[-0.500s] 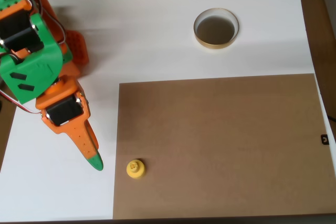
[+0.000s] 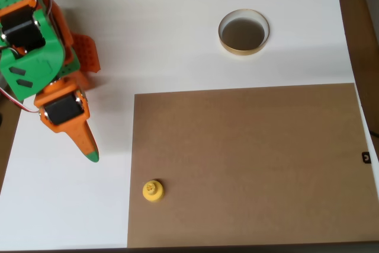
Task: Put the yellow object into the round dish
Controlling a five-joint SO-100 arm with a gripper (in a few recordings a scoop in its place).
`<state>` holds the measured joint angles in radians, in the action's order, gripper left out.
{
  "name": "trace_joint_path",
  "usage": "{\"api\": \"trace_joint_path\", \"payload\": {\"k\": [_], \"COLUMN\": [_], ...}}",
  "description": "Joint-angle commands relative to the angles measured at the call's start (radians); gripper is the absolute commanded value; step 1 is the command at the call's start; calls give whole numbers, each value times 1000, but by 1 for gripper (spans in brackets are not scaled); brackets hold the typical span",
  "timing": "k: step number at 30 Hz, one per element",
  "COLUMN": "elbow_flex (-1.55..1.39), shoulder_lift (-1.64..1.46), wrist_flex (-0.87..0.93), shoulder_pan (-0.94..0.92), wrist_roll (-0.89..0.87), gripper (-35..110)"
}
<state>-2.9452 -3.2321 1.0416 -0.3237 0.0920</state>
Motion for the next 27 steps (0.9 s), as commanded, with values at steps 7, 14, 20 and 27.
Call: {"api": "trace_joint_path", "payload": {"k": [7, 14, 20, 27], "elbow_flex": [37, 138, 328, 549], "shoulder_lift": [-32, -29, 233, 551], "wrist_flex": [38, 54, 0, -9], "shoulder_pan": [-83, -40, 31, 94], "wrist_roll": [35, 71, 37, 31], "gripper": [8, 16, 17, 18]}}
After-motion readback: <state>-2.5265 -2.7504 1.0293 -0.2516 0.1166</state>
